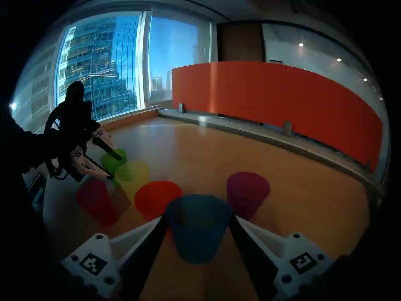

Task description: Pour water

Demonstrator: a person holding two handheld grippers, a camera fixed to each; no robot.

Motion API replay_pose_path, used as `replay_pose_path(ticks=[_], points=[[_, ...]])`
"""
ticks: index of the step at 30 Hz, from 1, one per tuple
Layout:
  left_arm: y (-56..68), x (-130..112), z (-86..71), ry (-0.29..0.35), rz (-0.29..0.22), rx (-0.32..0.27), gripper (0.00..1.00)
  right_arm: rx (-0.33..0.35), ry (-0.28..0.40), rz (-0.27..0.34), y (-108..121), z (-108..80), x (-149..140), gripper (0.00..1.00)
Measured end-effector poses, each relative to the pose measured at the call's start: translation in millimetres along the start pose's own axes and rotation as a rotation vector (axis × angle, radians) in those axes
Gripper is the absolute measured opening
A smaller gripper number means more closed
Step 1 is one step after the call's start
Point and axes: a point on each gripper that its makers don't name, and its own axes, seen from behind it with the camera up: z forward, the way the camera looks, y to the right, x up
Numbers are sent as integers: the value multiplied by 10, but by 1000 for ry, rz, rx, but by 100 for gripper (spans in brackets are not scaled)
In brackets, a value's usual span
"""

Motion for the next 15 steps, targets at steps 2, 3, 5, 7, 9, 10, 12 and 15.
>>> replay_pose_path(ticks=[2, 3, 5, 7, 9, 10, 12, 15], points=[[-7, -18, -1, -5, -7, -2, 82, -1, -1, 0, 1, 1, -9, 90], [-10, -30, 1, -9, -10, -3, 82, -2, -1, 1, 1, 2, -13, 90], [-14, -74, 10, -23, -11, -4, 82, -5, 0, 3, 5, 2, -18, 90], [-19, -114, 21, -35, -10, -2, 82, -8, -1, 6, 11, 3, -29, 90], [-23, -148, 31, -43, -9, 0, 82, -11, -2, 10, 19, 5, -47, 90], [-24, -143, 30, -41, -11, -1, 82, -12, -4, 12, 21, 6, -58, 90], [-26, -131, 26, -36, -17, -2, 82, -14, -7, 14, 24, 9, -81, 90], [-26, -107, 7, -31, -25, -8, 82, -15, -13, 15, 24, 15, -118, 90]])
